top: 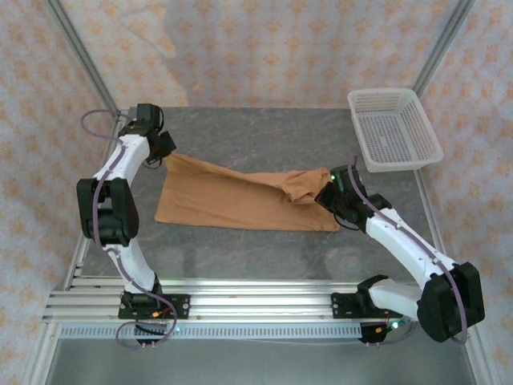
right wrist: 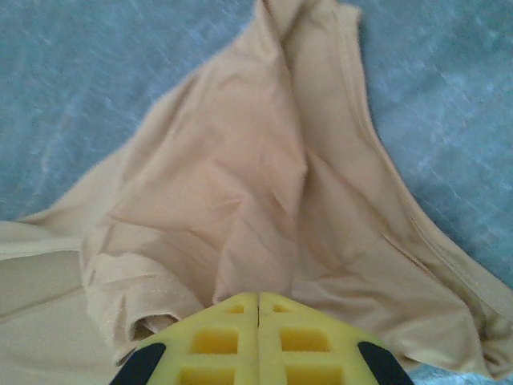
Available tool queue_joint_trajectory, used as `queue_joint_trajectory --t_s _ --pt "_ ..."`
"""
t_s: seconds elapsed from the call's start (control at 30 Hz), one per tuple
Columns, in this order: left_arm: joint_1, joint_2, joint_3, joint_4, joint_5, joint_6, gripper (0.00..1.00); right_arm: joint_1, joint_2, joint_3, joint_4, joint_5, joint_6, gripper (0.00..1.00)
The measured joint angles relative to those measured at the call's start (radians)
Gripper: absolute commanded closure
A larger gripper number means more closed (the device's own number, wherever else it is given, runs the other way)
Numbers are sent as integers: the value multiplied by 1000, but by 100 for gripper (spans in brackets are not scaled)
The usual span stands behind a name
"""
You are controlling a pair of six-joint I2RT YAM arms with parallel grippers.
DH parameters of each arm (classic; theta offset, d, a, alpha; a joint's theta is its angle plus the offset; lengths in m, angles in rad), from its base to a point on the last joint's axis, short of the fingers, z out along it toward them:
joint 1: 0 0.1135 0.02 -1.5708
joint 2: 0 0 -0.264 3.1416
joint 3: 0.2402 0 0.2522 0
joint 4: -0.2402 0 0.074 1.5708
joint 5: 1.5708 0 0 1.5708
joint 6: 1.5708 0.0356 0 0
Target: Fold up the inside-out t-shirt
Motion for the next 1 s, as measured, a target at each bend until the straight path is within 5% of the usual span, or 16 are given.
queue_joint_trajectory --t_s 0.3,0.37,0.4,0.43,0.53,0.57,0.8,1.0 --pt "0 -138 -314 108 -45 -8 100 0 0 -94 11 -28 26 100" --pt "0 -138 -344 112 -48 -13 100 0 0 -111 28 -43 35 83" --pt "0 -138 -353 113 -49 -14 94 0 0 -119 34 -50 38 73" --pt "0 -138 -360 113 -50 -15 76 0 0 -131 42 -56 43 65" --pt "0 -138 -372 111 -64 -21 48 0 -3 -155 42 -71 60 60" --pt "0 -138 -372 108 -72 -28 42 0 -9 -157 35 -71 61 60" --pt "-81 -164 -322 26 -179 -60 42 0 -18 -98 26 -72 63 76" --pt "-257 -159 -227 83 -95 -122 49 0 302 121 130 -101 68 81"
